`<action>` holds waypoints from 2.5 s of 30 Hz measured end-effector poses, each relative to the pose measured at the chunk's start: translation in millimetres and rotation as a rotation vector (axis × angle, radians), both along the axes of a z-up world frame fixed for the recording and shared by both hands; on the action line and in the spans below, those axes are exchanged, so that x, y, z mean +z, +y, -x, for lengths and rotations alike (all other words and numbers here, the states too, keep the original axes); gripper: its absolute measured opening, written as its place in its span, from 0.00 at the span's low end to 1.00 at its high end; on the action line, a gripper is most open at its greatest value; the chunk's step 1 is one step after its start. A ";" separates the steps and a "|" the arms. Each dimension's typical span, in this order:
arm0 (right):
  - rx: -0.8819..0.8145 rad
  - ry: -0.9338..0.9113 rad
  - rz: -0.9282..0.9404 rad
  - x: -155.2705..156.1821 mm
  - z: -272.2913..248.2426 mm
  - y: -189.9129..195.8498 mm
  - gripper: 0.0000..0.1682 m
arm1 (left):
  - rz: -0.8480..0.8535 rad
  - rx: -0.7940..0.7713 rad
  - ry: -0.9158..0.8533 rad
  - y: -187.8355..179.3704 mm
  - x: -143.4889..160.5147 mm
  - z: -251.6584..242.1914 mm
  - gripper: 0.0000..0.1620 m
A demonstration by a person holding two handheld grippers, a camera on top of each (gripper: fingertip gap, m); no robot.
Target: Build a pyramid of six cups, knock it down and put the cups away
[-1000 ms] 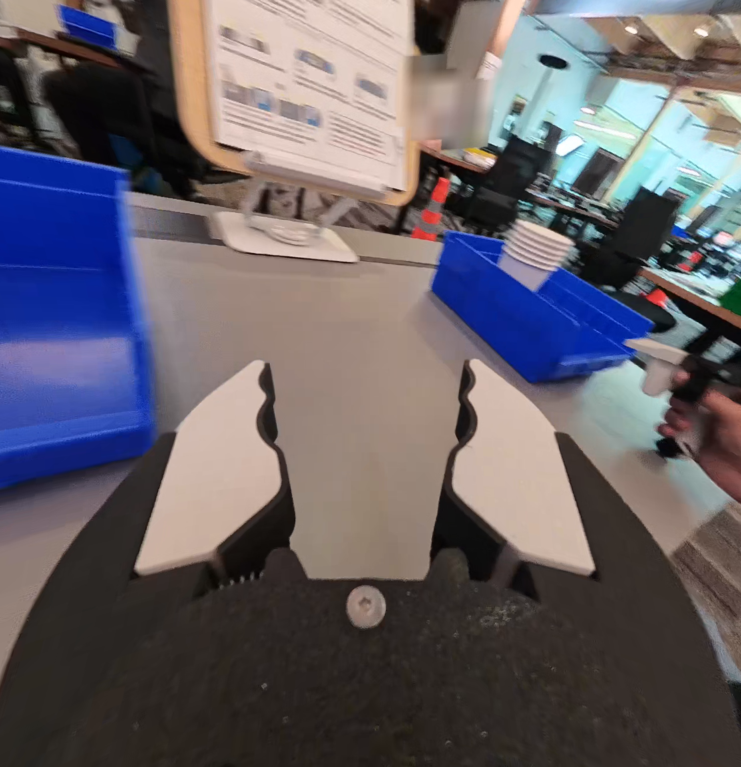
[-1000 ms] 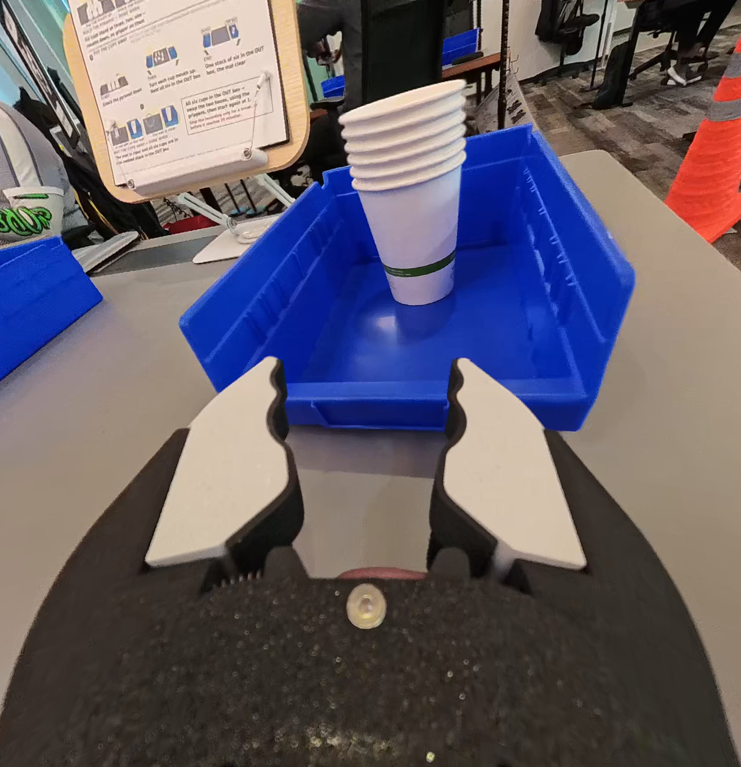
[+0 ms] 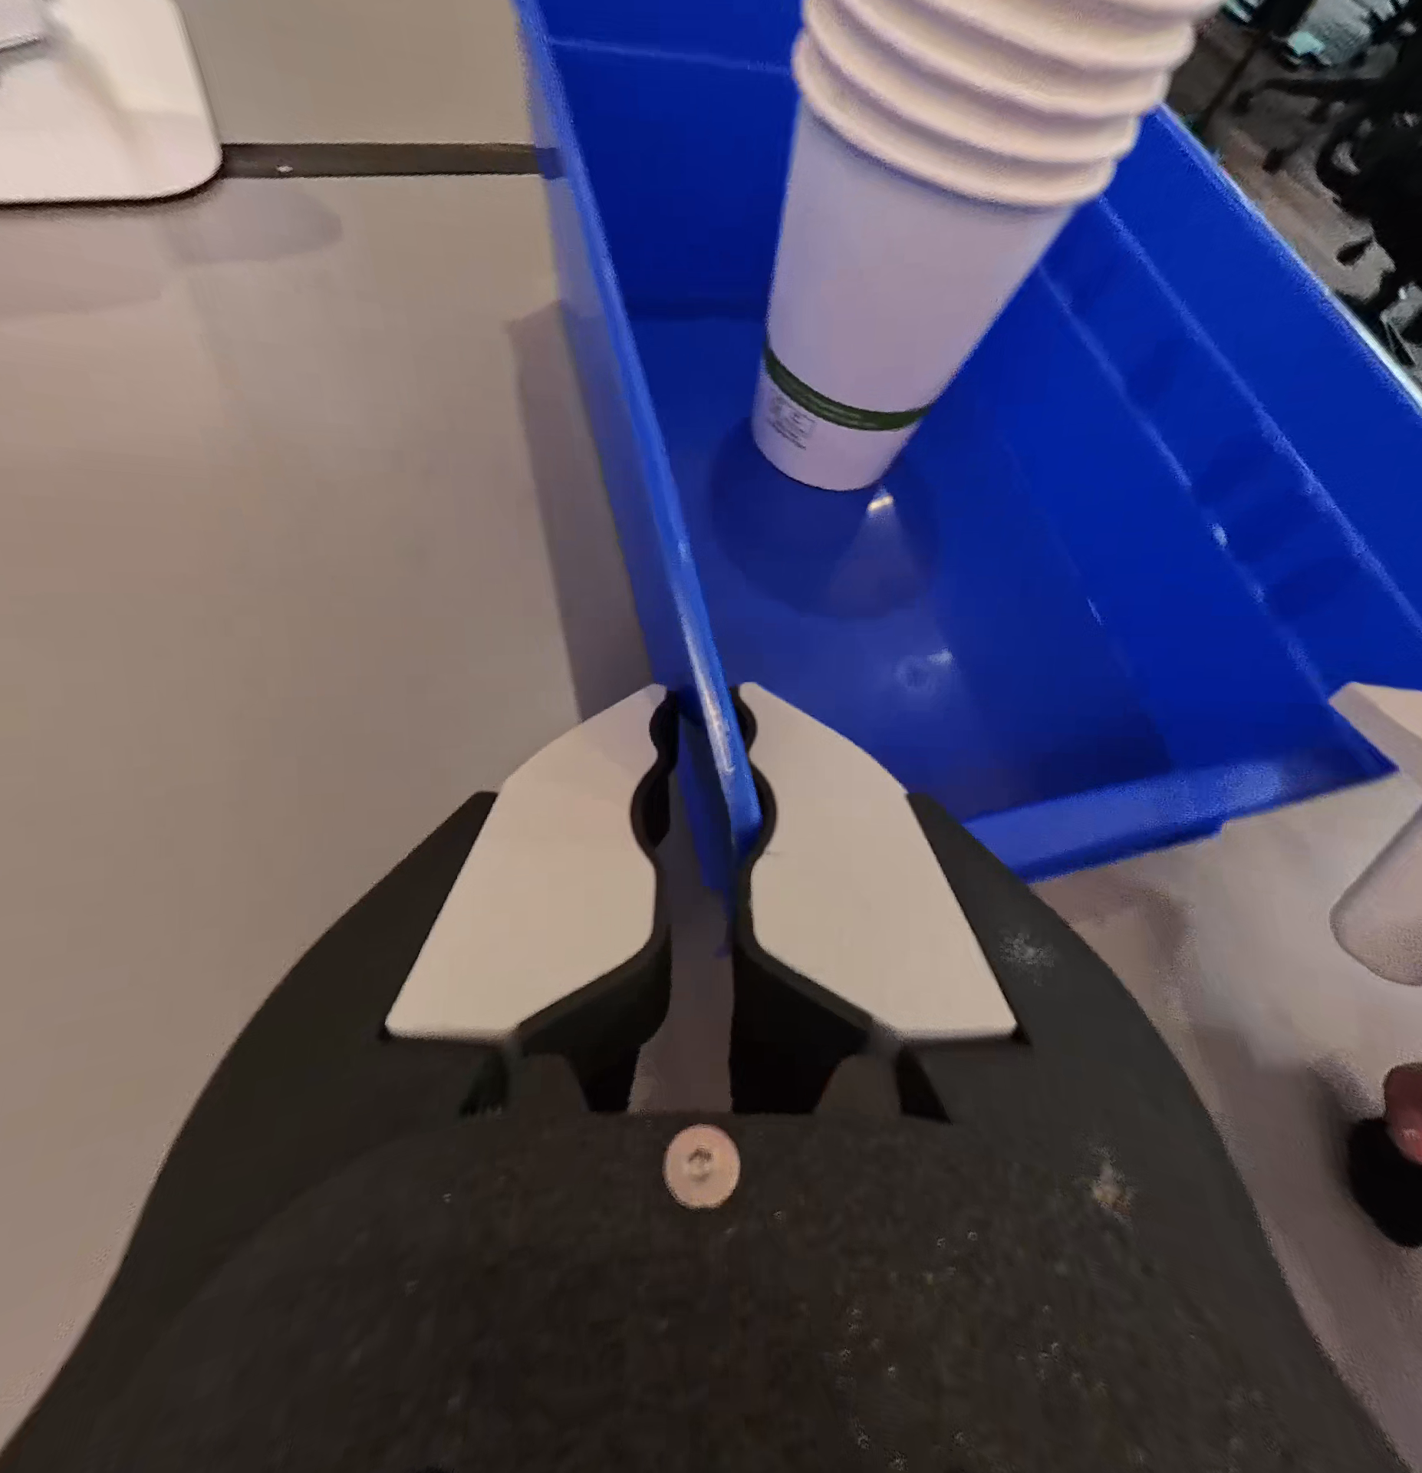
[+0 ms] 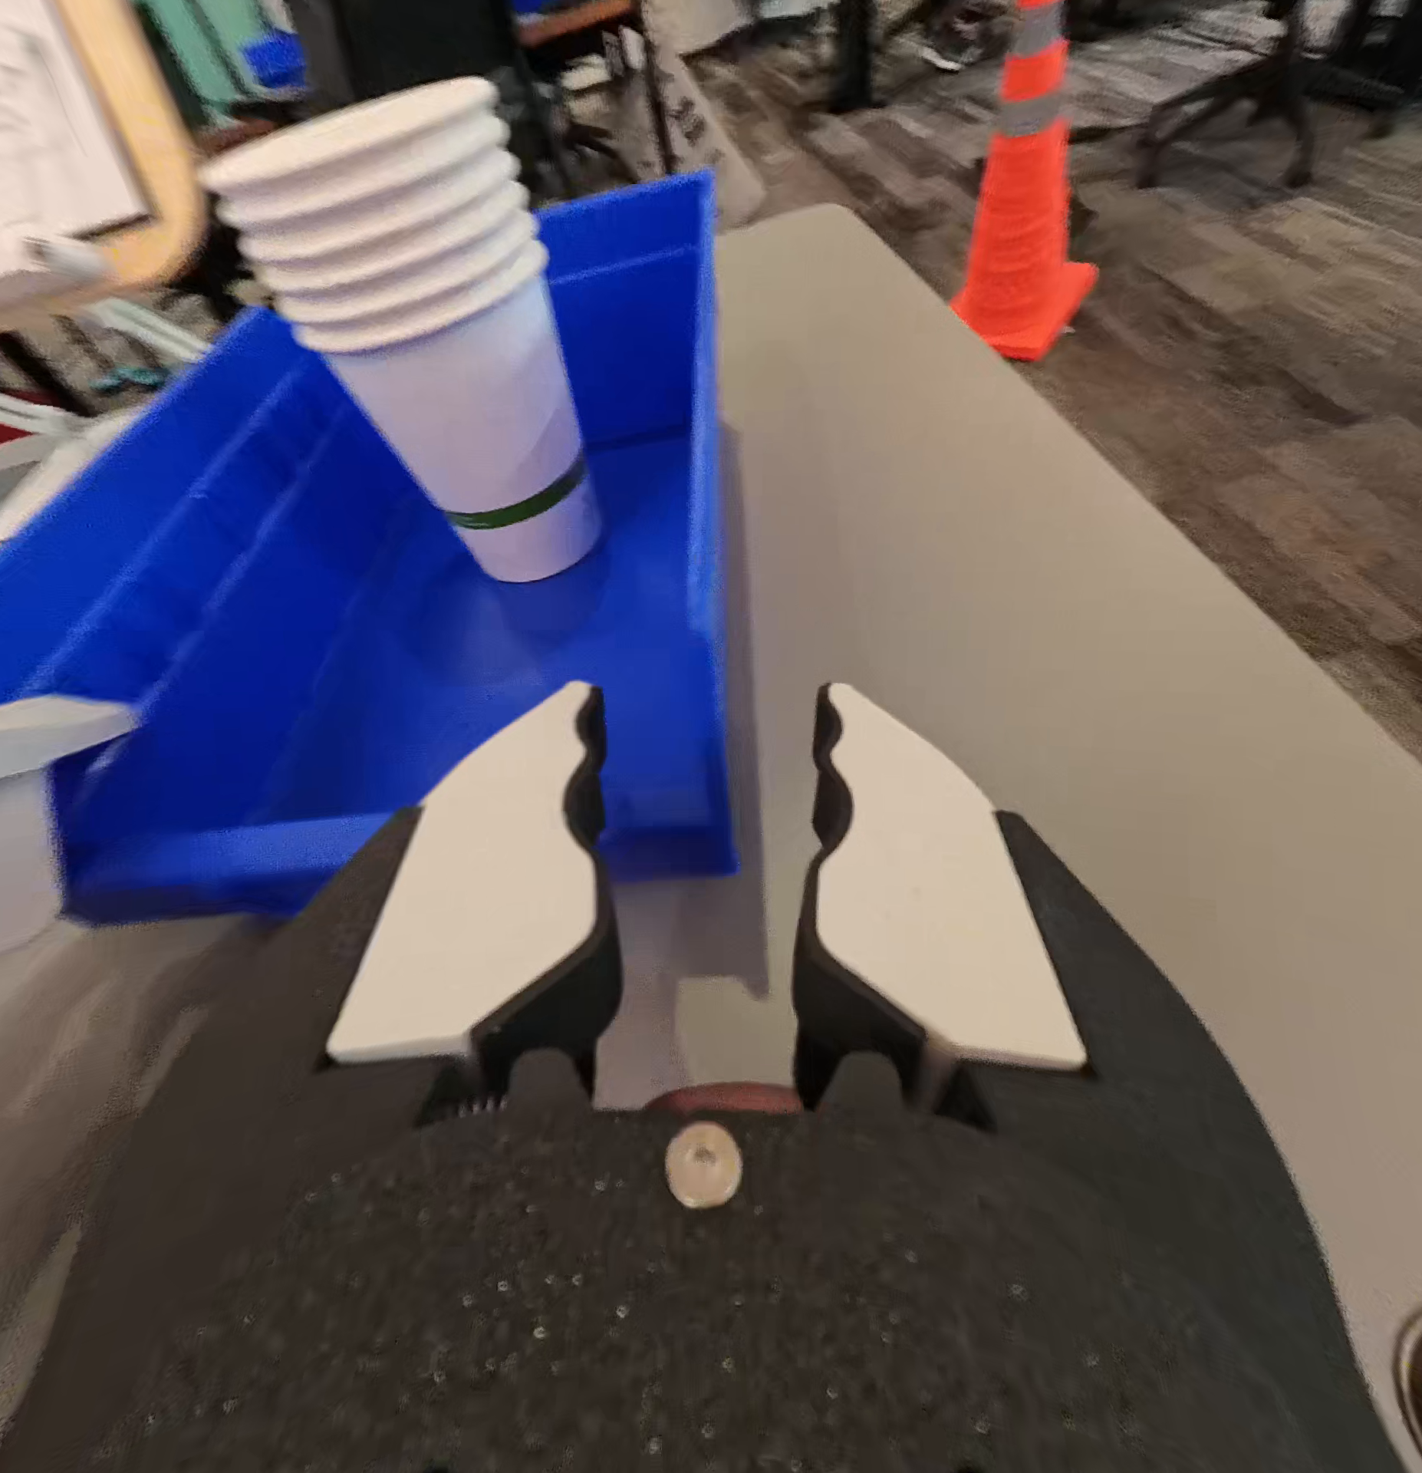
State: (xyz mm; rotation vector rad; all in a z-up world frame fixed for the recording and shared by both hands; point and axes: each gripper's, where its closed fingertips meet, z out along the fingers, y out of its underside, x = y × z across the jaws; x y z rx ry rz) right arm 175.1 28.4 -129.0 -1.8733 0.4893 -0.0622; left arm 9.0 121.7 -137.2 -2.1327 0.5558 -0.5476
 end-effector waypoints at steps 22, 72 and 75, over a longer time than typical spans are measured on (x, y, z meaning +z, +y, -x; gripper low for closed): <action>0.141 -0.058 -0.012 28.3 209.9 54.6 0.02 | -0.100 0.182 0.054 15.4 23.9 219.7 0.02; 0.877 -0.208 -0.178 31.4 403.3 -14.4 0.39 | 0.062 0.514 0.054 64.0 -1.6 596.3 0.03; 0.974 -0.153 -0.141 30.4 480.3 -8.6 0.41 | 0.062 0.601 0.059 23.5 -1.7 601.4 0.03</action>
